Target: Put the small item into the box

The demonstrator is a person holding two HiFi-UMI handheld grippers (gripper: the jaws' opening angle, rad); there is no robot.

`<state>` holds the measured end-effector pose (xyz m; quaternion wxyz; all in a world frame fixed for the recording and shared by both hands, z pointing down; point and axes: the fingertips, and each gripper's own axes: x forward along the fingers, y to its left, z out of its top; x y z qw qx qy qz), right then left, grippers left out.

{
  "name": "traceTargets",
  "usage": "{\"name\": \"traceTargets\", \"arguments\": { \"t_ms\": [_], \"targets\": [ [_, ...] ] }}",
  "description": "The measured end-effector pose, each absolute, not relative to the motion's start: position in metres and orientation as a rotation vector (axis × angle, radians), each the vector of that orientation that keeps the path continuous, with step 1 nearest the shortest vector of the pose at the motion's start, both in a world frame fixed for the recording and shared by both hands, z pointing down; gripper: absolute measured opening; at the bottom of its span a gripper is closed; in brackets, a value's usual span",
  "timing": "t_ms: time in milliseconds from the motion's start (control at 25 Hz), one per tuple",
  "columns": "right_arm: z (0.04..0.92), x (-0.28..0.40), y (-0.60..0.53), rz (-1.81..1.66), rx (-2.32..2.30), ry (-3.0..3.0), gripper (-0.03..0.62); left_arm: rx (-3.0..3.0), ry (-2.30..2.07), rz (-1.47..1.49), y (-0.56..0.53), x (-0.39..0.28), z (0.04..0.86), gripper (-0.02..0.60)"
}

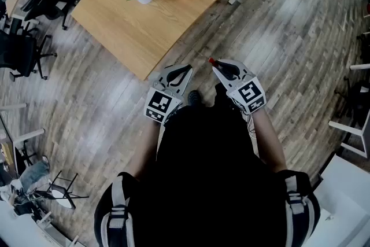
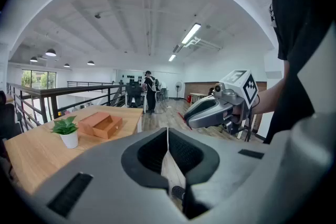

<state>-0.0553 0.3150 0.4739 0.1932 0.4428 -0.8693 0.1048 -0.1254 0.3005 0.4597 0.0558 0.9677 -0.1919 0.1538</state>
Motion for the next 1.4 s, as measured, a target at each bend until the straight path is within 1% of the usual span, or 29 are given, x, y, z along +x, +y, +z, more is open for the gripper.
{"name": "traceTargets", "arguments": {
  "t_ms": [840,1400],
  "targets": [
    [0.474,-0.076,0.289,0.293,1.181,-2.475,0.067,2.911,-0.627,0.491,0.283,-0.144,0.462,0.026],
    [0.475,-0.063,0.265,0.303,1.150,-2.480,0.067,2.911,-0.630,0.499,0.261,-0.126,0.458,0.028]
  ]
}}
